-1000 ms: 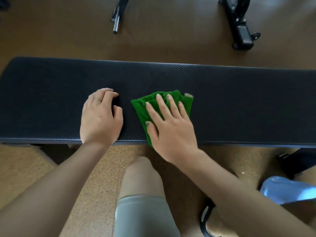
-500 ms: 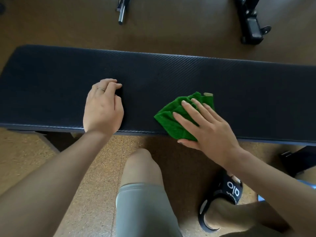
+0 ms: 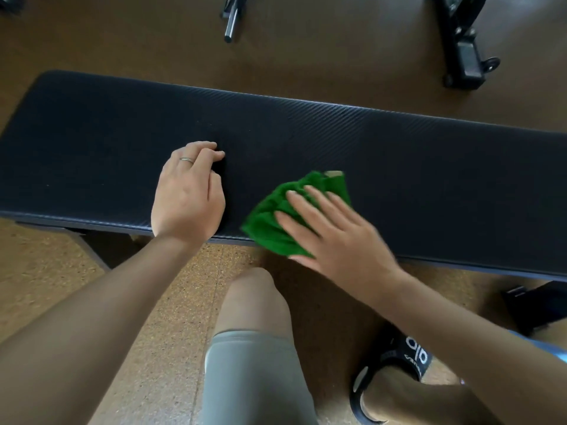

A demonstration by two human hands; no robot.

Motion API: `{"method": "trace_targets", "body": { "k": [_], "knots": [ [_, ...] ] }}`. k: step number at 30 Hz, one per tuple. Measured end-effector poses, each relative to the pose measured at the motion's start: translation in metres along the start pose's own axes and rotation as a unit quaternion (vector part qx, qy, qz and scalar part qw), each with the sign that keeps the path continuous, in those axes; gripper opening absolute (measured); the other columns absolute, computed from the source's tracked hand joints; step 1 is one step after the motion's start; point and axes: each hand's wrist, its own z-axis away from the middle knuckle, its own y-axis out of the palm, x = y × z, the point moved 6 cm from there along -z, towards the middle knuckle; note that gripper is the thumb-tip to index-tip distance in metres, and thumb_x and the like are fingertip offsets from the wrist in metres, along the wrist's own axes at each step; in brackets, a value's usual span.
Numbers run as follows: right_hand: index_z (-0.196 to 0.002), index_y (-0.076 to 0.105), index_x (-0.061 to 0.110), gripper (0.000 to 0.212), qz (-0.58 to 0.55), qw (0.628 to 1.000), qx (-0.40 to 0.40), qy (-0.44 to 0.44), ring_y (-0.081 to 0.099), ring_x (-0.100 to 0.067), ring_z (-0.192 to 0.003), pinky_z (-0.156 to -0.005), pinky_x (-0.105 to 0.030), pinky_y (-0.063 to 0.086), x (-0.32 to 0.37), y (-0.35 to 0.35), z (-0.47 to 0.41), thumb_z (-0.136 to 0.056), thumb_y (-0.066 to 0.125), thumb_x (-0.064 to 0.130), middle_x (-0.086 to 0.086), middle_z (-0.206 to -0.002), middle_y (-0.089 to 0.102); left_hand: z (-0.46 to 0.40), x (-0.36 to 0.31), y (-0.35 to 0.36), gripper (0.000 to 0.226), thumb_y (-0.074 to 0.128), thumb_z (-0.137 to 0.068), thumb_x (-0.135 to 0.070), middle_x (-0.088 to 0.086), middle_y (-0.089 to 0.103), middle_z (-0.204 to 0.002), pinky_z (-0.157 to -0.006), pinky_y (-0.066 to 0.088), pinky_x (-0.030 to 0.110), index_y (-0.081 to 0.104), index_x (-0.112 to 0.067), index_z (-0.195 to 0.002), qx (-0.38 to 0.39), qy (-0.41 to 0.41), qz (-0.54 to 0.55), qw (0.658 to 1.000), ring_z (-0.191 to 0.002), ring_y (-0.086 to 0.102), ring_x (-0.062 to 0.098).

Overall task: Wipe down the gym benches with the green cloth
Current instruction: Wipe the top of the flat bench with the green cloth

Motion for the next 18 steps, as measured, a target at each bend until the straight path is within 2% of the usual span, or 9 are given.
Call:
{"method": "trace_targets", "body": {
  "k": [3, 5, 9, 13, 18],
  "knots": [
    [-0.160, 0.039, 0.020, 0.058, 0.007, 1.000, 0.016, 0.017, 0.035, -0.035, -0.152, -0.122, -0.053, 0.034, -0.031, -0.005, 0.039, -0.109, 0.043, 0.048, -0.014, -0.164, 0.037, -0.001, 0.000, 0.000, 0.034, 0.040, -0.103, -0.013, 0.003, 0.057, -0.140, -0.112, 0.040, 0.044, 0.064, -0.009, -0.126, -0.001, -0.006, -0.003, 1.000, -0.131, 0.047, 0.024],
    [-0.159, 0.041, 0.018, 0.057, 0.005, 0.999, 0.017, 0.028, 0.036, -0.036, -0.151, -0.121, -0.054, 0.036, -0.031, -0.006, 0.034, -0.110, 0.038, 0.048, -0.015, -0.163, 0.039, -0.003, 0.000, 0.001, 0.034, 0.040, -0.102, -0.012, 0.004, 0.058, -0.140, -0.112, 0.040, 0.042, 0.065, -0.008, -0.126, 0.000, -0.003, -0.005, 1.000, -0.130, 0.048, 0.025],
    [-0.156, 0.044, 0.016, 0.061, 0.031, 0.999, -0.002, -0.008, 0.041, -0.038, -0.148, -0.122, -0.053, 0.034, 0.017, 0.004, -0.027, -0.107, 0.044, 0.051, -0.017, -0.161, 0.043, -0.004, 0.001, 0.001, 0.036, 0.039, -0.099, -0.011, 0.005, 0.060, -0.136, -0.109, 0.040, 0.042, 0.066, -0.006, -0.122, -0.005, 0.003, -0.006, 1.000, -0.126, 0.050, 0.027],
    [-0.155, 0.045, 0.015, 0.060, -0.009, 1.000, -0.004, -0.025, 0.038, -0.035, -0.150, -0.125, -0.051, 0.029, 0.048, 0.008, -0.067, -0.105, 0.045, 0.048, -0.014, -0.162, 0.042, -0.003, 0.001, 0.000, 0.037, 0.038, -0.099, -0.011, 0.003, 0.058, -0.138, -0.110, 0.042, 0.044, 0.065, -0.007, -0.125, 0.001, -0.001, -0.001, 1.000, -0.129, 0.049, 0.025],
    [-0.158, 0.042, 0.019, 0.055, -0.009, 1.000, 0.008, -0.007, 0.034, -0.031, -0.153, -0.123, -0.050, 0.033, 0.002, -0.002, 0.005, -0.109, 0.044, 0.044, -0.010, -0.165, 0.037, 0.000, 0.000, 0.000, 0.036, 0.040, -0.099, -0.013, 0.003, 0.059, -0.139, -0.111, 0.040, 0.043, 0.065, -0.008, -0.124, -0.002, 0.002, -0.008, 1.000, -0.129, 0.049, 0.026]
  ]
}}
